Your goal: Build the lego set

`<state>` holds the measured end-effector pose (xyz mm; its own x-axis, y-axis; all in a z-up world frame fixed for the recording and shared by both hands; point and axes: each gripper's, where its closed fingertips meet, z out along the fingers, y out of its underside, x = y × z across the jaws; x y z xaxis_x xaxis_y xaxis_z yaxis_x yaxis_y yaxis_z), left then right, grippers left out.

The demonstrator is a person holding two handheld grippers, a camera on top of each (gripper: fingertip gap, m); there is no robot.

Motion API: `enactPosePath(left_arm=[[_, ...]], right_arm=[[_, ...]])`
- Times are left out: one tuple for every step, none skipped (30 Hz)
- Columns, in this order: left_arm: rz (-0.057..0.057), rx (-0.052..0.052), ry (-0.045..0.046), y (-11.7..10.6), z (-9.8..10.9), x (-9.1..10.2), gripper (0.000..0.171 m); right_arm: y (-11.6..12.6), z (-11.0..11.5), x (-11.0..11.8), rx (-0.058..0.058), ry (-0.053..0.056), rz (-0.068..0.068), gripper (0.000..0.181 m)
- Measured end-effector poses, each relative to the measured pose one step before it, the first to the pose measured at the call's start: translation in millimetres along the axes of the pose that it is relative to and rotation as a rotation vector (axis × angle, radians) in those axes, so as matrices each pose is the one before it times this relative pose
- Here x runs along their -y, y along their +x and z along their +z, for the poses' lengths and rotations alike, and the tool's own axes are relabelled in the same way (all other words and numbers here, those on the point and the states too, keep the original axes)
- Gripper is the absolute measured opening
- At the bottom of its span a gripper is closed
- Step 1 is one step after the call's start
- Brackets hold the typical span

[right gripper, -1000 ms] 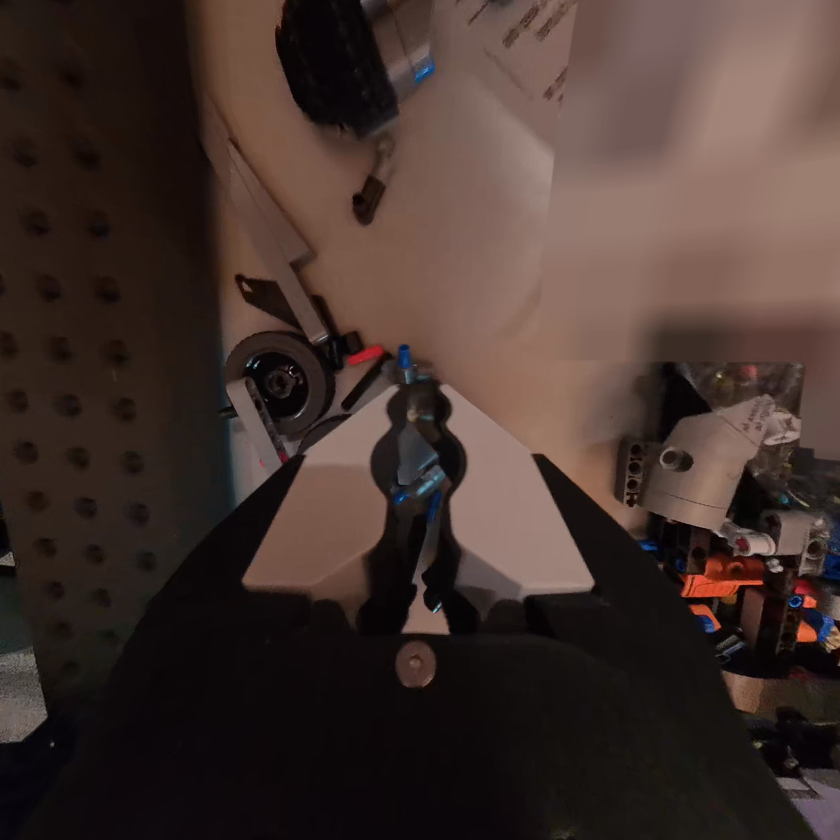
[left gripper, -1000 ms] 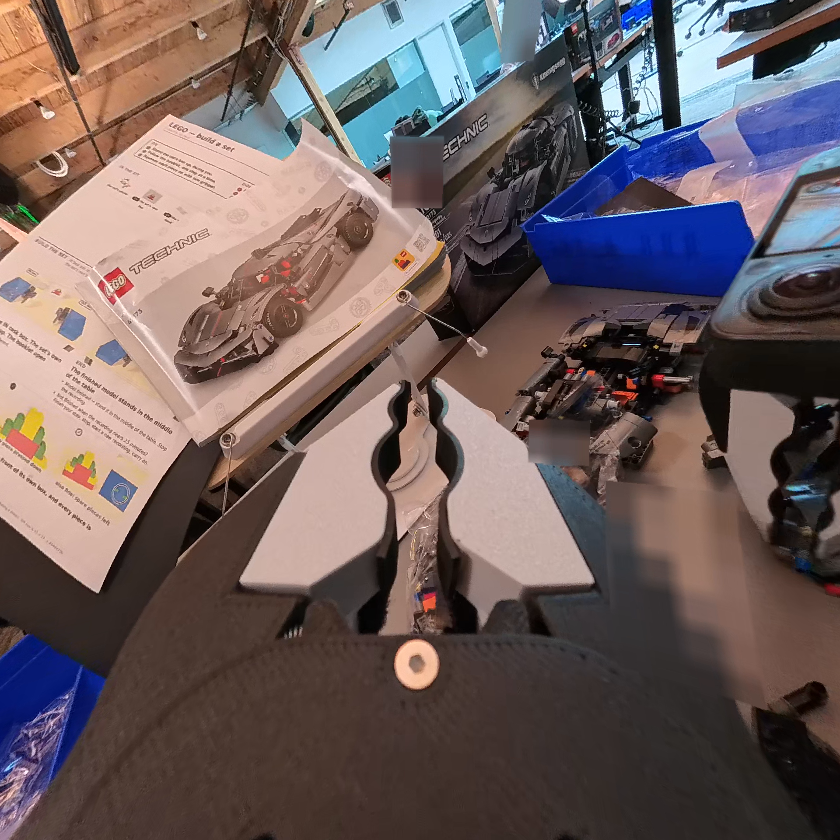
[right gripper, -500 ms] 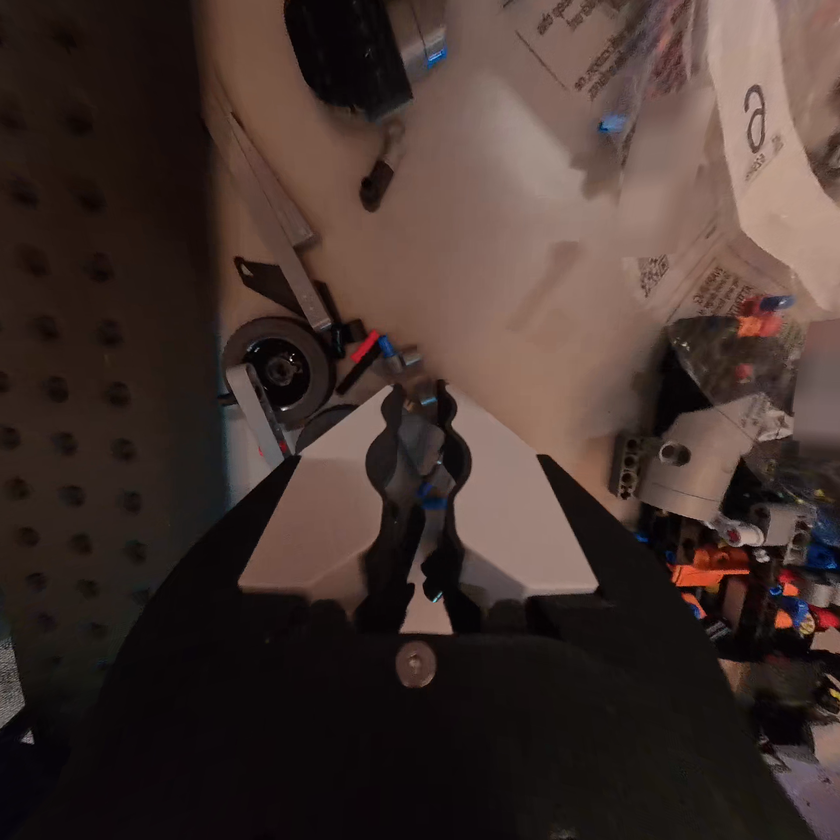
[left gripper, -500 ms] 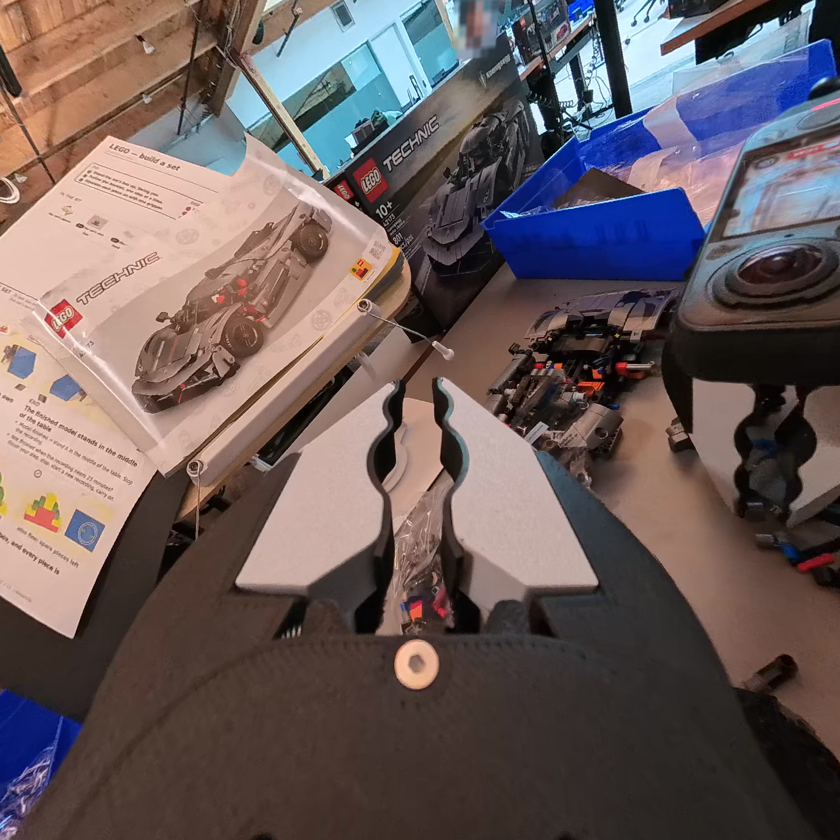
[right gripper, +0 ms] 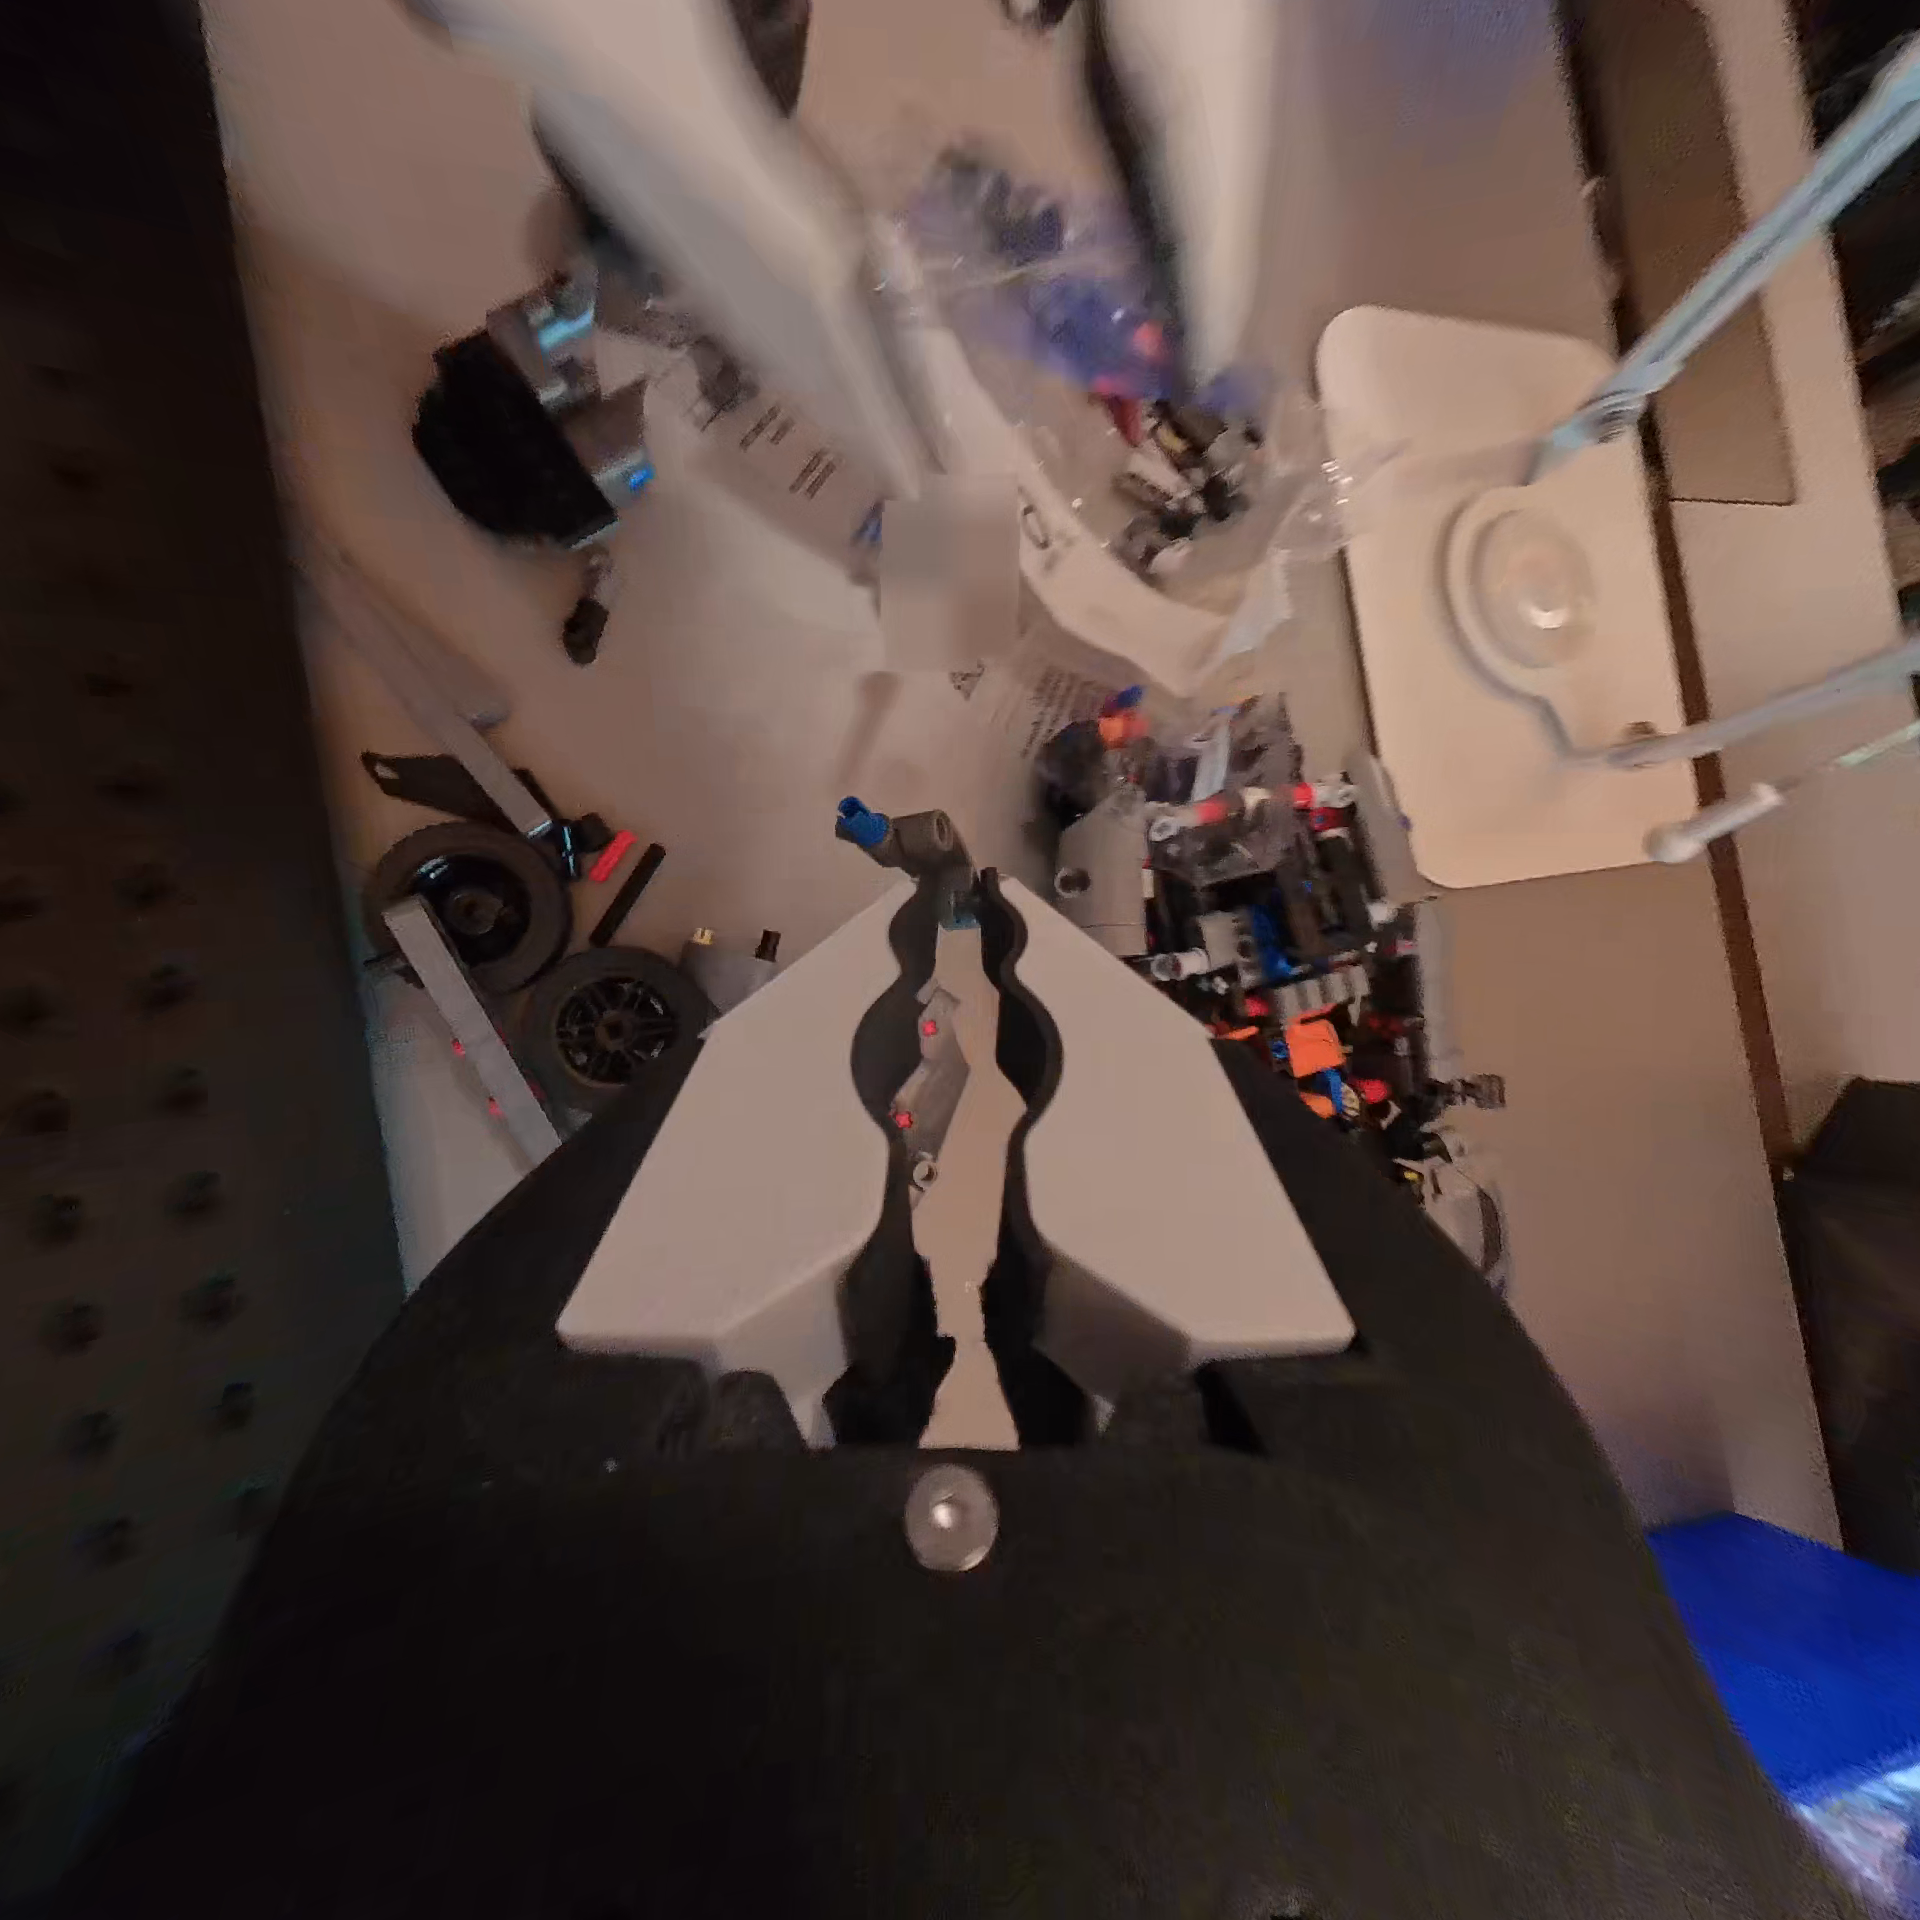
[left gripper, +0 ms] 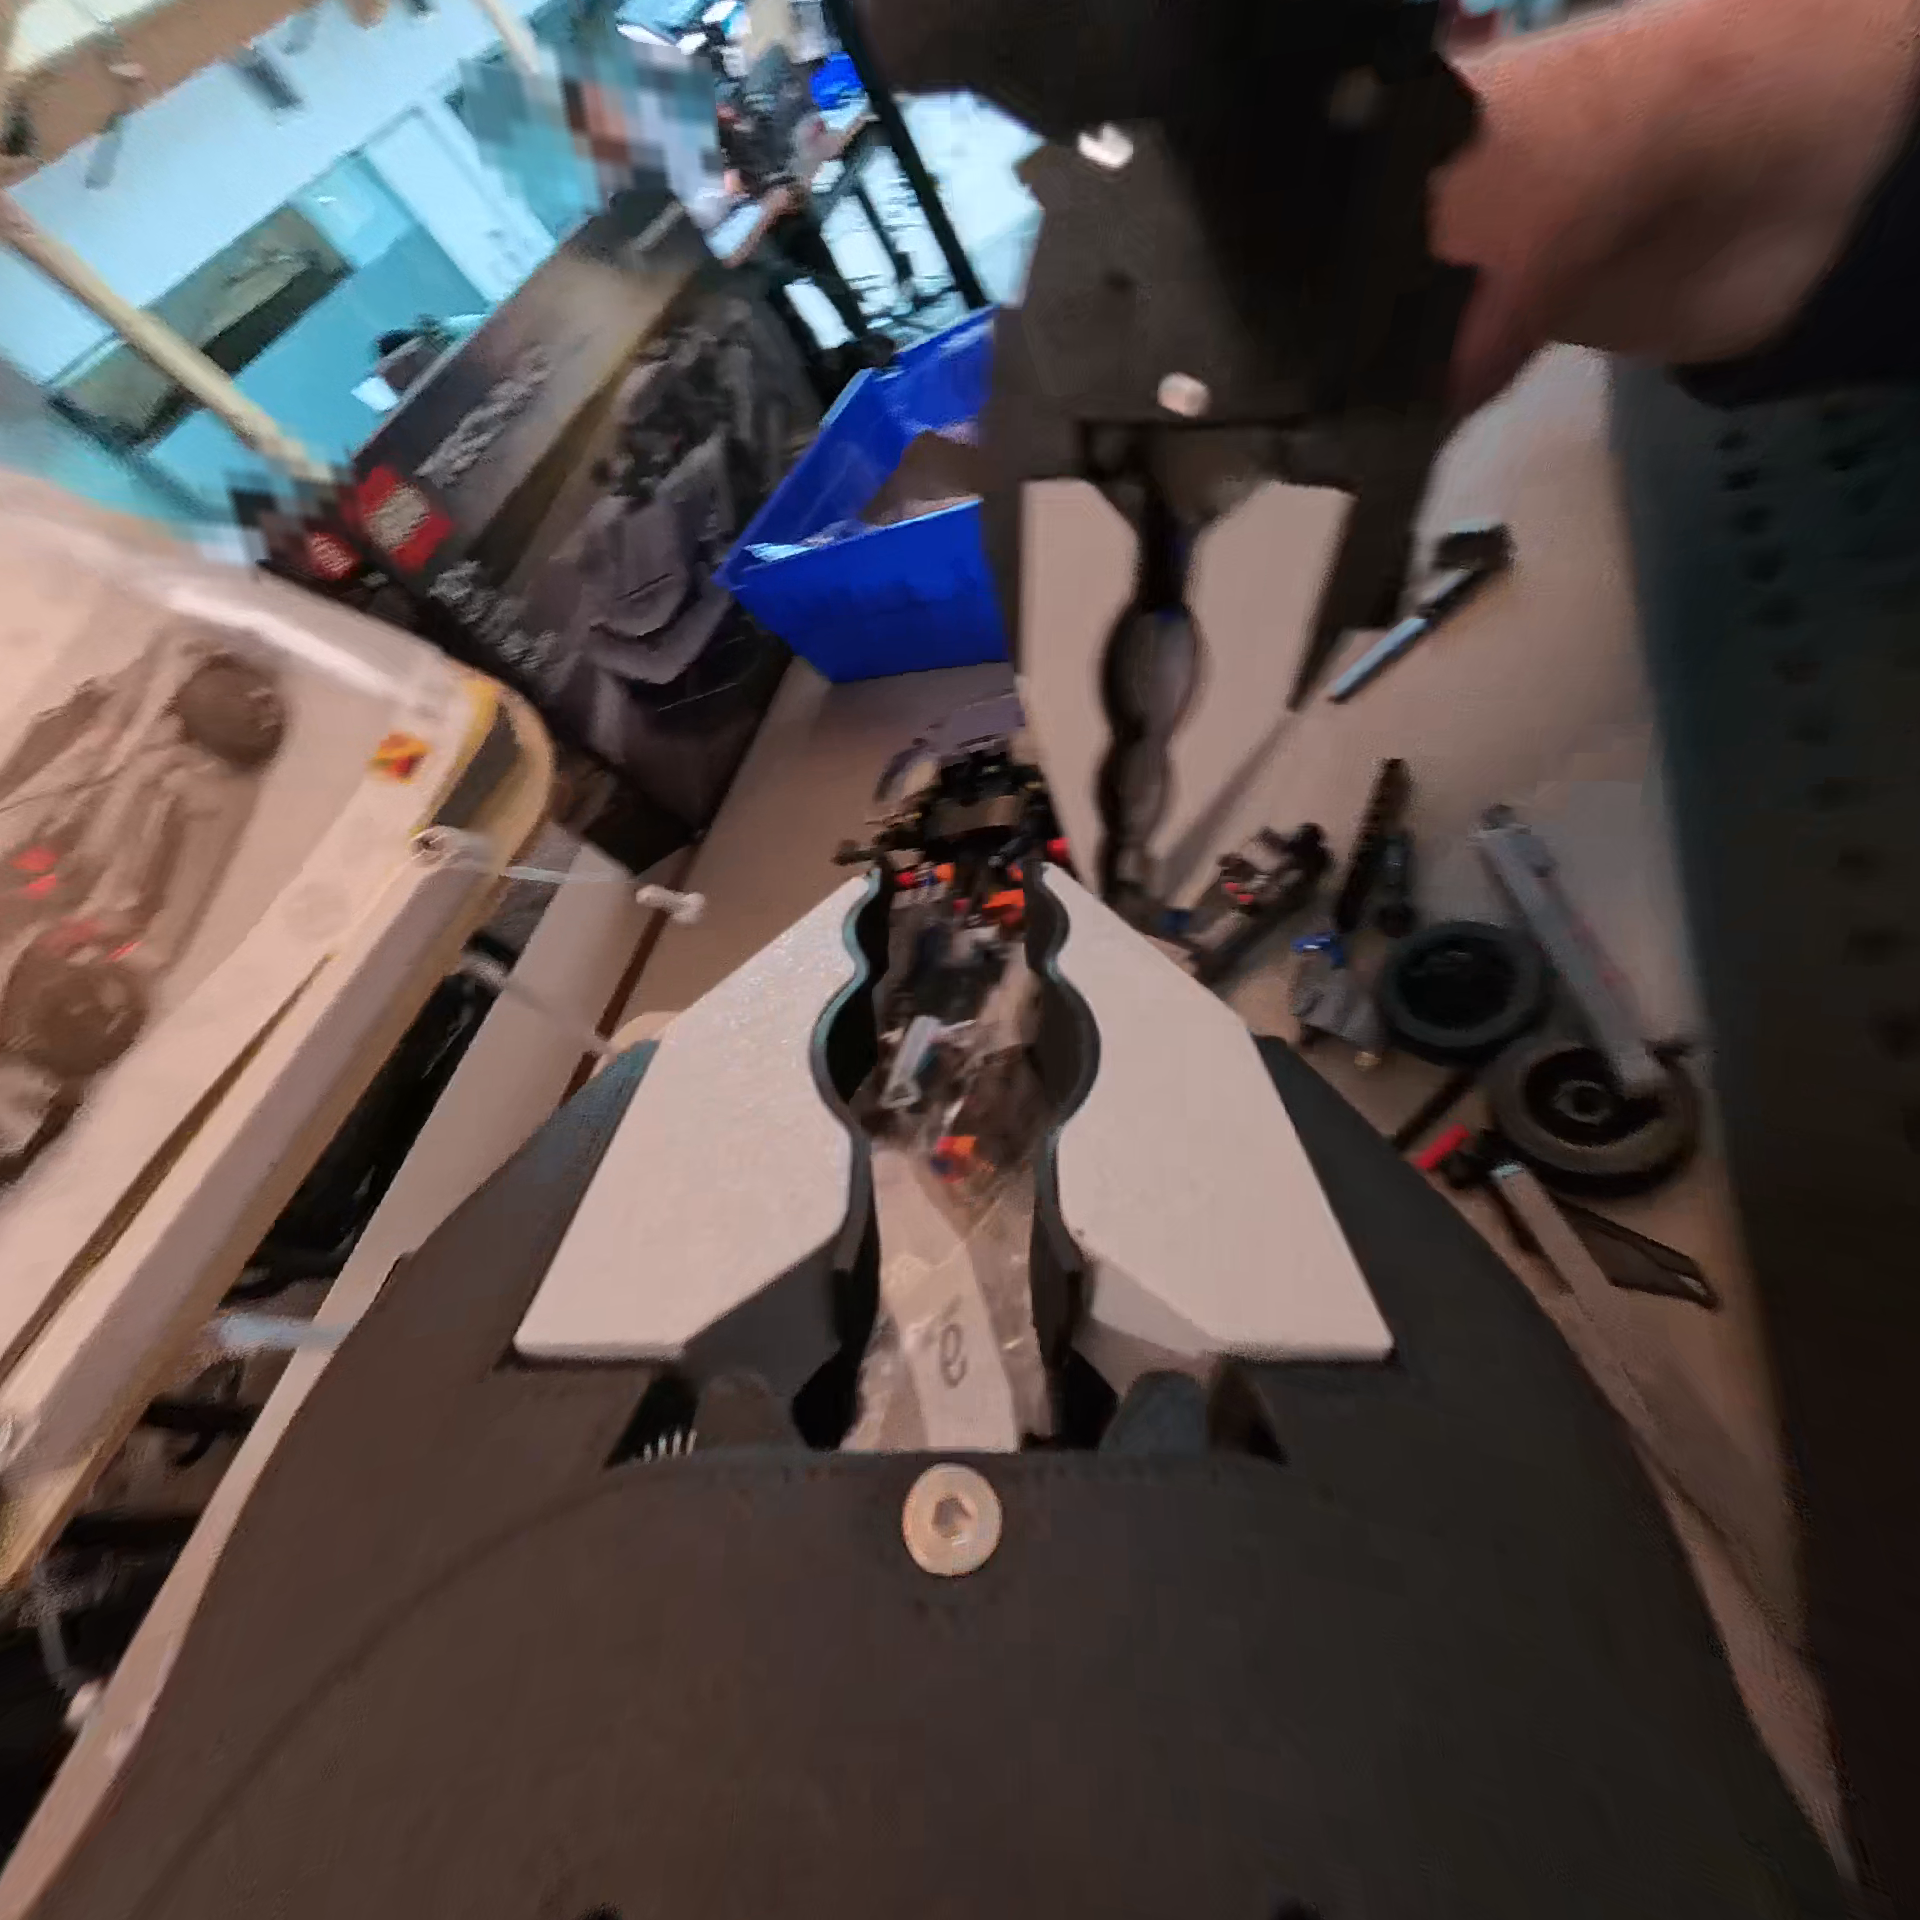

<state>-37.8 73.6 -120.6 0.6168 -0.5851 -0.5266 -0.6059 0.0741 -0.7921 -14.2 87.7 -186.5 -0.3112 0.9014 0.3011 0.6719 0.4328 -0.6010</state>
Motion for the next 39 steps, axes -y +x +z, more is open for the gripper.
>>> enactPosePath(left_arm=[[0.0287,-0.0443,0.00484,11.35,3.18,3.11,0.023],[0.0267,-0.0324,0.00317,9.42,3.94,3.16,0.023],[0.0222,-0.0170,-0.00626,6.40,4.61,1.45,0.023],[0.0198,-0.0038,-0.01806,3.66,4.82,-0.75,0.023],[0.0195,-0.0009,-0.02181,2.65,4.28,-1.92,0.021],[0.0160,-0.0065,-0.01487,3.02,3.73,-1.42,0.020],[0.0092,-0.0074,-0.00091,2.54,2.30,0.49,0.019],[0.0077,0.0022,0.00565,0.70,1.08,1.52,0.014],[0.0079,0.0008,0.00469,0.59,0.49,1.41,0.010],[0.0038,0.0029,0.00573,0.09,0.15,1.63,0.007],[0.0002,0.0056,0.00938,-0.49,-0.15,2.00,0.003],[-0.0007,0.0078,0.00423,-1.15,-0.13,0.98,0.000],[-0.0023,-0.0014,-0.00714,0.07,0.71,-1.03,0.000],[0.0015,-0.0030,-0.01493,0.57,1.14,-2.79,0.000],[0.0086,0.0054,-0.00995,-0.14,1.03,-1.91,0.000],[0.0044,0.0068,0.00156,-0.31,0.40,0.38,0.000],[0.0020,-0.0072,0.00772,1.34,-0.17,1.56,0.003],[-0.0020,-0.0043,0.00222,0.70,-0.59,0.73,0.007],[-0.0010,0.0023,-0.00226,-0.77,-0.86,-0.31,0.010],[-0.0018,0.0045,0.00153,-1.18,-1.16,0.04,0.015],[-0.0045,-0.0065,0.01079,0.17,-1.27,1.15,0.016],[-0.0066,-0.0098,0.00939,0.73,-0.66,0.90,0.018],[-0.0014,0.0051,-0.00063,-1.06,0.03,-0.43,0.017],[0.0055,0.0081,-0.01084,-1.01,0.79,-1.92,0.013],[0.0061,0.0021,-0.00194,0.05,0.36,-0.45,0.007],[-0.0010,-0.0045,0.00749,0.85,0.01,1.19,0.002],[-0.0049,-0.0001,0.00180,-0.20,0.22,0.39,0.002],[-0.0013,0.0029,-0.00739,-0.74,0.41,-1.19,0.002],[0.0047,0.0046,-0.00625,-0.65,-0.05,-0.95,0.002],[0.0066,0.0131,0.00231,-1.68,-0.83,0.78,0.002],[-0.0029,0.0104,0.00802,-1.83,-1.22,1.81,0.002],[-0.0083,0.0053,0.00633,-1.76,-1.08,0.94,0.001],[-0.0054,0.0036,0.00961,-1.59,-1.59,1.03,0.001],[-0.0085,0.0075,0.02053,-2.15,-2.28,2.69,0.001],[-0.0170,0.0008,0.03268,-1.71,-2.87,4.77,0.001],[-0.0181,-0.0009,0.03022,-1.63,-2.77,4.28,0.001],[-0.0122,0.0038,0.03117,-1.91,-3.01,4.57,0.001],[-0.0128,0.0008,0.04310,-1.29,-3.59,6.66,0.001],[-0.0201,-0.0100,0.04830,-0.12,-3.76,7.86,0.001]], right_arm=[[1.26,-5.19,2.55,0.0000,0.0193,0.0191,0.006],[1.45,-4.23,2.35,-0.0031,0.0157,0.0124,0.006],[0.62,-3.20,1.27,-0.0014,0.0080,0.0045,0.006],[-0.69,-2.28,-0.09,0.0042,-0.0042,-0.0001,0.006],[0.68,-1.77,-0.21,-0.0088,-0.0079,-0.0038,0.006],[1.07,-1.54,0.74,-0.0113,-0.0033,-0.0020,0.006],[-0.73,-1.20,1.13,0.0025,-0.0005,0.0010,0.006],[-0.68,-0.93,0.97,0.0026,0.0003,0.0013,0.006],[0.02,-0.56,0.50,-0.0014,-0.0026,0.0017,0.006],[-0.16,0.01,-0.46,-0.0004,-0.0076,-0.0011,0.006],[-0.22,0.31,-0.64,-0.0016,-0.0082,-0.0063,0.006],[-0.36,0.17,0.24,-0.0017,-0.0021,-0.0056,0.006],[-0.54,-0.25,1.22,0.0029,0.0049,-0.0005,0.006],[-0.15,-0.68,1.28,0.0034,0.0067,0.0029,0.006],[0.56,-0.78,0.67,-0.0004,0.0050,0.0024,0.006],[0.61,-0.82,0.26,-0.0007,0.0034,0.0011,0.006],[0.65,-0.58,-0.15,-0.0007,0.0006,0.0016,0.006],[0.89,-0.68,-0.29,-0.0027,-0.0007,0.0010,0.006],[0.52,-0.59,0.02,-0.0014,0.0007,-0.0002,0.006],[0.10,-0.58,0.12,0.0005,0.0008,-0.0005,0.006],[0.26,-0.31,-0.11,-0.0008,-0.0004,-0.0007,0.006],[0.01,-0.31,0.00,0.0001,0.0006,-0.0007,0.006],[-0.51,-0.19,0.29,0.0030,0.0023,-0.0004,0.006],[-0.47,-0.07,0.43,0.0024,0.0021,-0.0001,0.006],[-0.12,0.04,0.17,-0.0003,0.0006,-0.0003,0.006],[0.19,-0.09,0.07,-0.0015,-0.0003,-0.0006,0.006],[0.51,-0.20,-0.35,-0.0028,-0.0010,0.0001,0.006],[0.97,-0.38,-0.15,-0.0035,0.0015,0.0019,0.006],[0.90,-0.71,0.88,-0.0011,0.0107,0.0062,0.006],[1.31,-1.53,2.13,-0.0019,0.0204,0.0096,0.006],[1.50,-2.28,2.30,-0.0018,0.0242,0.0120,0.006],[0.83,-2.41,1.79,0.0060,0.0237,0.0185,0.007],[0.23,-1.97,1.10,0.0152,0.0235,0.0271,0.008],[0.17,-1.40,0.89,0.0209,0.0271,0.0350,0.016],[-0.72,-0.79,1.10,0.0300,0.0332,0.0382,0.025],[-3.30,-0.43,1.21,0.0483,0.0389,0.0381,0.029],[-4.13,-0.38,1.89,0.0573,0.0458,0.0423,0.034],[-2.80,-1.16,3.92,0.0536,0.0603,0.0503,0.036],[-4.83,-2.17,6.89,0.0686,0.0785,0.0552,0.035]])
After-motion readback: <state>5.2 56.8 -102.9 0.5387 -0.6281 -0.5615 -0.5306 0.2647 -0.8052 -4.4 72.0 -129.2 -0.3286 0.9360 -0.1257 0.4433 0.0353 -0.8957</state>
